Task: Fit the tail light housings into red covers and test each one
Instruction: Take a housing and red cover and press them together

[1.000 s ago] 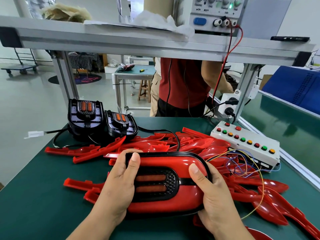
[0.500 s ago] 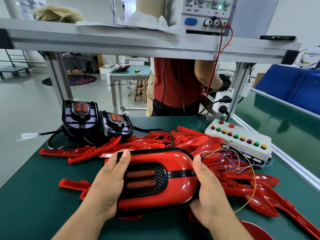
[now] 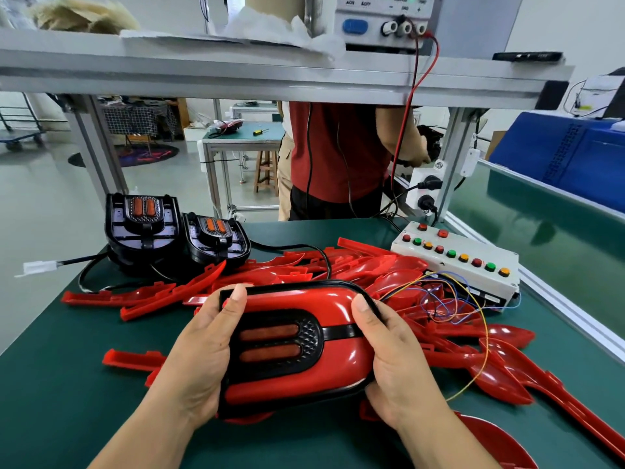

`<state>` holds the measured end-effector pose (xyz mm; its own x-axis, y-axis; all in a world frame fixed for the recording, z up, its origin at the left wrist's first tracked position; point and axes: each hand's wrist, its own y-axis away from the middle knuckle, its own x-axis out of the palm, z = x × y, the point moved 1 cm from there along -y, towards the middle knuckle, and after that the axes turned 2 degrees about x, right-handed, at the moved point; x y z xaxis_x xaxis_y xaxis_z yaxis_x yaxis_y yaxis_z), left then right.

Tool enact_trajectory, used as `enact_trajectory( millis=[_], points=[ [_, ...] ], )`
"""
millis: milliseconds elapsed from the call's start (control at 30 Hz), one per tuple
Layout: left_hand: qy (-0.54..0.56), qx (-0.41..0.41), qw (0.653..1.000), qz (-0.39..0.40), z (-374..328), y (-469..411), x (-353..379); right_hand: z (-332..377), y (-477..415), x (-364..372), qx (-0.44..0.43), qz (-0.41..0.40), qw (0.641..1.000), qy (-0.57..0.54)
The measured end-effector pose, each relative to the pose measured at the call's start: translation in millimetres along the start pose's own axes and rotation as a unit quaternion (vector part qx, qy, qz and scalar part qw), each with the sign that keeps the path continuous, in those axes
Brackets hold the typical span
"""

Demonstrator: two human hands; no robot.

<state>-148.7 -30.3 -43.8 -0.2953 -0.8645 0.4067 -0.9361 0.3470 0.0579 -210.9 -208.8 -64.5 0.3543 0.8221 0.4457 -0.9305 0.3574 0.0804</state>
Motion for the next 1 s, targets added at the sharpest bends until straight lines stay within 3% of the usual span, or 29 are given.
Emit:
enact_trajectory(
  millis=[1000],
  points=[
    [-0.028,0.052,0.998,-0.002,3.4,0.8,-1.2,4.0,7.1,0.8,0.032,0.003,0.999,-0.041]
  ],
)
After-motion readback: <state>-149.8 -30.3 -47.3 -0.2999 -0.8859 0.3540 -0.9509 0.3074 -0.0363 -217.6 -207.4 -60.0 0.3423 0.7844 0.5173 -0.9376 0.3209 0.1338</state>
